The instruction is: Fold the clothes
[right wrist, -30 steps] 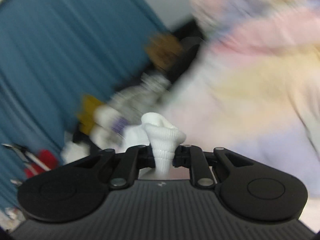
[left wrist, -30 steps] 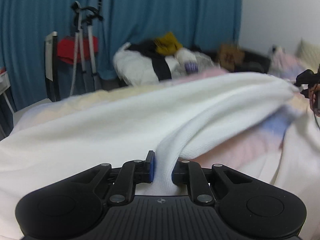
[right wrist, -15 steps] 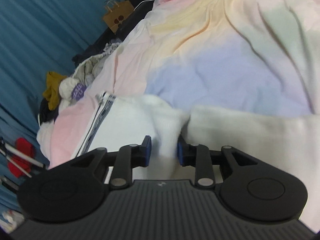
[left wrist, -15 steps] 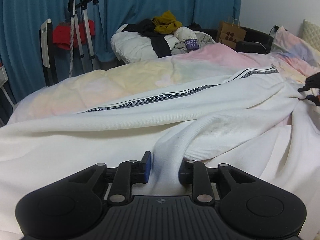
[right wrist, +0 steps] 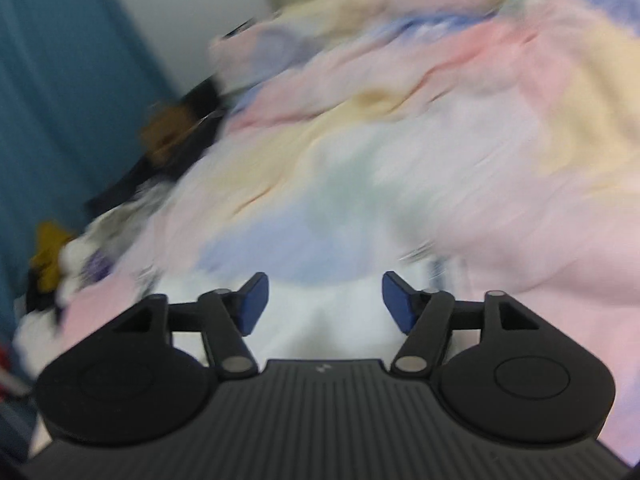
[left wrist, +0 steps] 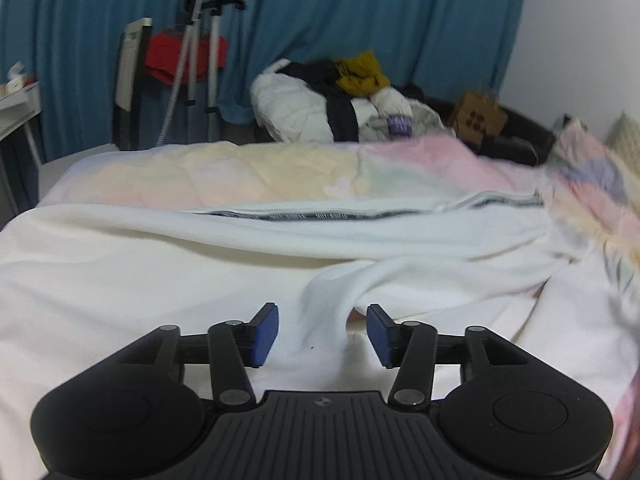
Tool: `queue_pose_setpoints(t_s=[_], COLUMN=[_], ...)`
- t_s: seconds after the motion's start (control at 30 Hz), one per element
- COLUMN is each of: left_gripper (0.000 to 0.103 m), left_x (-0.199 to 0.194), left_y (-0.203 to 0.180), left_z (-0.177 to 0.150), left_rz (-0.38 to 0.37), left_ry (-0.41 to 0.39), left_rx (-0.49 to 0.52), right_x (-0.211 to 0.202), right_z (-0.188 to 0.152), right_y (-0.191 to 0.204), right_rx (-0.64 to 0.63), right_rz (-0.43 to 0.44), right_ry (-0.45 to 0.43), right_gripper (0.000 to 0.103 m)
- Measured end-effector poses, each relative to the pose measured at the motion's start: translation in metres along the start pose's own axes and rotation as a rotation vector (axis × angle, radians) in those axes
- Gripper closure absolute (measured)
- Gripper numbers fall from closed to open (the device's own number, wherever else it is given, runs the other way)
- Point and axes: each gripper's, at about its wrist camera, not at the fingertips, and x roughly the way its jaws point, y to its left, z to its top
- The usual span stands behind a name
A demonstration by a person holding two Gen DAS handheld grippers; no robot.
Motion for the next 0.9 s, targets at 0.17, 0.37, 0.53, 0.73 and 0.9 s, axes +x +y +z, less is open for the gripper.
queue_pose_setpoints(t_s=[0.17,0.37,0.53,0.73,0.9], left_gripper=[0.027,0.023,0.023,0.023,0.061], left_x=[-0.066,-0.156,-0.202,-0.166,-0.142], left_y=[0.05,0.155,0.218,0.233,0.228], left_z=[0.002,-0.036,-0.098,-0.124,-0.123], left_rz=[0.052,0.112,0.098,0.015,0.03], left_ry=[-0.041,-0.01,0.034,0.129,0.132], left_rx=[-0.235,-0.655,-1.024,-1.205,-1.233], right_x=[0.038,0.051,0.039,0.016,0.011], right_z=[-0.008,-0.013,-0.005,0.005,0.008], right_y=[-0.031,-0.033,-0.024,-0.024,-0.02], right_rx=[0.091,0.067,0.069,0.108,0.062], right_rz=[-0.155,-0.06,-0.015,0.018,0.044], right_ry=[0.144,0.169,0.099,-0.013,-0.025], right_gripper=[0.035,0.075,0.089,0.09,0.09])
